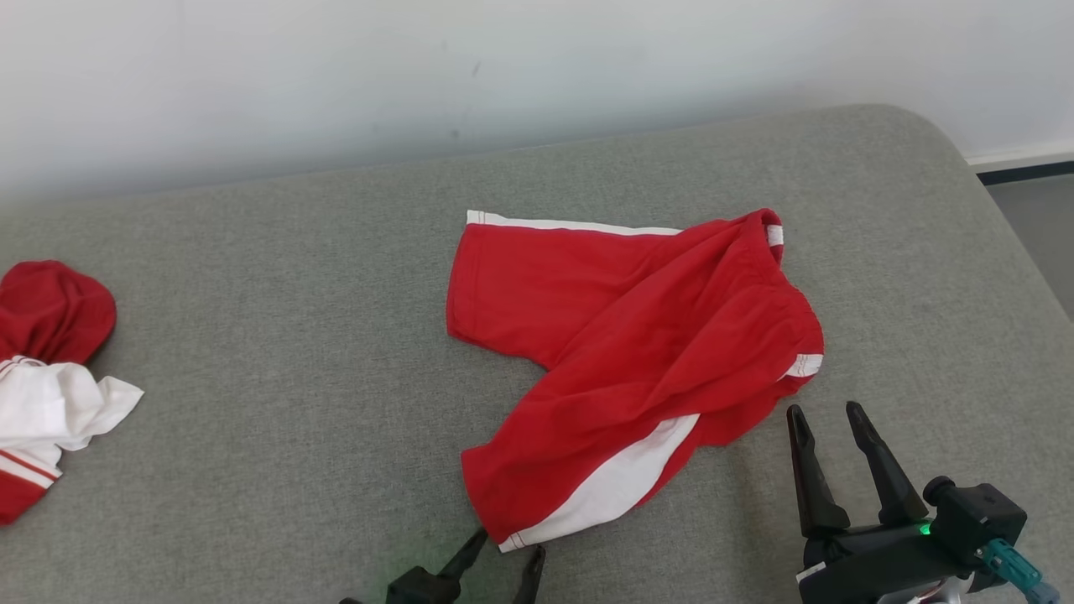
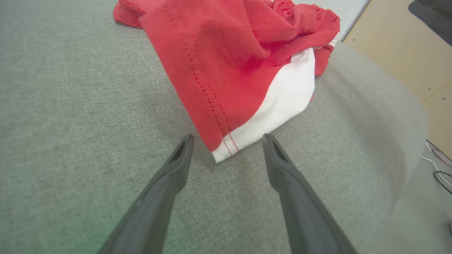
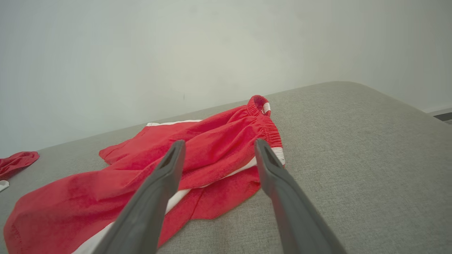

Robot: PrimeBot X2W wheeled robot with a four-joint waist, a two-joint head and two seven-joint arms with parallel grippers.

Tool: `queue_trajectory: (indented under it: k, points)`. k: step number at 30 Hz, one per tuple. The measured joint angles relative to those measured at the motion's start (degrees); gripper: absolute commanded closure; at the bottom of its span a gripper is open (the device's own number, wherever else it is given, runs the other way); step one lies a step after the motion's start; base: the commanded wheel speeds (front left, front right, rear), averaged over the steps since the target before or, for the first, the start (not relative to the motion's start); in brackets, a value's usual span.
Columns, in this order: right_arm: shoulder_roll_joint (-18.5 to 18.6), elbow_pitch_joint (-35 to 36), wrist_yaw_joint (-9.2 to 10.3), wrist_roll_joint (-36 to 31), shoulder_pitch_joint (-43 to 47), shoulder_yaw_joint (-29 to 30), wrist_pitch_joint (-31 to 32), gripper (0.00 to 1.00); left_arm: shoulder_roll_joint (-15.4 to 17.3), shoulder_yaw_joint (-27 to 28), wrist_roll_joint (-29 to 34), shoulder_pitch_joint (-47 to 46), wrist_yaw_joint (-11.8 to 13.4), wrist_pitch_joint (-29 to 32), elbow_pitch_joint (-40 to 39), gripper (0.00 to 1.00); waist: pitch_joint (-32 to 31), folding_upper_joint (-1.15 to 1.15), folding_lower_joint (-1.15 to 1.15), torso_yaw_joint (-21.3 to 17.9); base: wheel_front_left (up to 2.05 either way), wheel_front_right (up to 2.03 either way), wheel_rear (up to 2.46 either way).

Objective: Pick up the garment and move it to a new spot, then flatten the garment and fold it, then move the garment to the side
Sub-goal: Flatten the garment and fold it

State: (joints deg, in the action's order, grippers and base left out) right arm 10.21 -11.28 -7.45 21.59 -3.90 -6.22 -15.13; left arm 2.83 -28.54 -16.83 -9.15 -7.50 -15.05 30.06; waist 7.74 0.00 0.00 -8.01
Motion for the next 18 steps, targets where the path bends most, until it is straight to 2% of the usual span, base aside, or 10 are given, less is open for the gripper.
queue_trajectory:
  k: [1, 2, 3, 9, 14, 18]
  points:
    - [0.0, -0.1, 0.00, 0.0, -0.1, 0.0, 0.0, 0.00, 0.0, 0.1, -0.5, -0.3, 0.0, 0.0, 0.3, 0.14, 0.1, 0.00, 0.00, -0.2, 0.00, 0.00, 0.00]
    - [0.0, -0.1, 0.00, 0.0, -0.3, 0.0, 0.0, 0.00, 0.0, 0.1, -0.7, -0.5, 0.0, 0.0, 0.5, 0.54, 0.1, 0.00, 0.00, -0.3, 0.00, 0.00, 0.00]
    - [0.0, -0.2, 0.00, 0.0, -0.4, 0.1, 0.0, 0.00, 0.0, 0.1, -0.8, -0.7, 0.0, 0.0, 0.8, 1.00, 0.2, 0.00, 0.00, -0.4, 0.00, 0.00, 0.00]
    - [0.1, -0.3, 0.00, 0.0, -0.5, 0.5, 0.0, 0.00, 0.0, -0.3, -2.0, -1.9, 0.0, 0.0, 2.6, 1.00, 0.6, 0.00, 0.00, -0.4, 0.00, 0.00, 0.00]
    - [0.3, -0.3, 0.00, -0.1, -0.1, 1.1, 0.0, 0.00, 0.2, 3.8, -1.1, -1.8, 0.0, 0.0, -0.4, 1.00, 0.5, 0.00, 0.00, 1.2, 0.00, 0.00, 0.00]
    - [0.6, -0.5, 0.00, 0.0, 0.5, 1.5, 0.0, 0.00, 2.0, 5.6, 0.3, -0.2, 0.0, 0.0, -2.4, 1.00, 0.2, 0.00, 0.00, 2.9, 0.00, 0.00, 0.00]
